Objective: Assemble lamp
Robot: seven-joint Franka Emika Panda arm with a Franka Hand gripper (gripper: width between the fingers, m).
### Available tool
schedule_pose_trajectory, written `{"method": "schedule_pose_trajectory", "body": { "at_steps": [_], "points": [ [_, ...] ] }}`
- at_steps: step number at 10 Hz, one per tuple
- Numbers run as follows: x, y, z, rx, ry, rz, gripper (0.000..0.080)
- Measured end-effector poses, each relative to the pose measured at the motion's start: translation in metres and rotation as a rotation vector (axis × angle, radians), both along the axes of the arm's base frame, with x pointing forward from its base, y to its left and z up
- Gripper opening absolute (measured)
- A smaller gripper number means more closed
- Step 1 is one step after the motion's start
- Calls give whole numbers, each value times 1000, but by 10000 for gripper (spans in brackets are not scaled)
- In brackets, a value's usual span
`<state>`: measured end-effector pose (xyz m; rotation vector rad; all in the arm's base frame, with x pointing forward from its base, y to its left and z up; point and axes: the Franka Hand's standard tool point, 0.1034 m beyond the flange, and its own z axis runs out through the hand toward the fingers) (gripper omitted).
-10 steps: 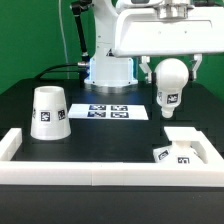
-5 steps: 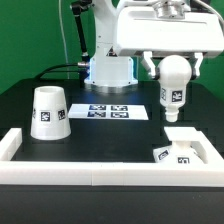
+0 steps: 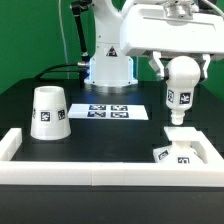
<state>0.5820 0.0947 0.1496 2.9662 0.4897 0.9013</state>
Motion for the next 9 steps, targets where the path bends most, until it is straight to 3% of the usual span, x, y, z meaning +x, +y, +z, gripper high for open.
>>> {"method": "schedule_pose_trajectory", "body": {
  "at_steps": [2,4,6,9],
  "points": [
    [0,0,0,0,0,0,581],
    [14,-2,7,-19,-11,25,581],
    [28,-1,3,-19,-18,27,581],
    [31,1,-5,-19,-11,28,581]
  ]
}}
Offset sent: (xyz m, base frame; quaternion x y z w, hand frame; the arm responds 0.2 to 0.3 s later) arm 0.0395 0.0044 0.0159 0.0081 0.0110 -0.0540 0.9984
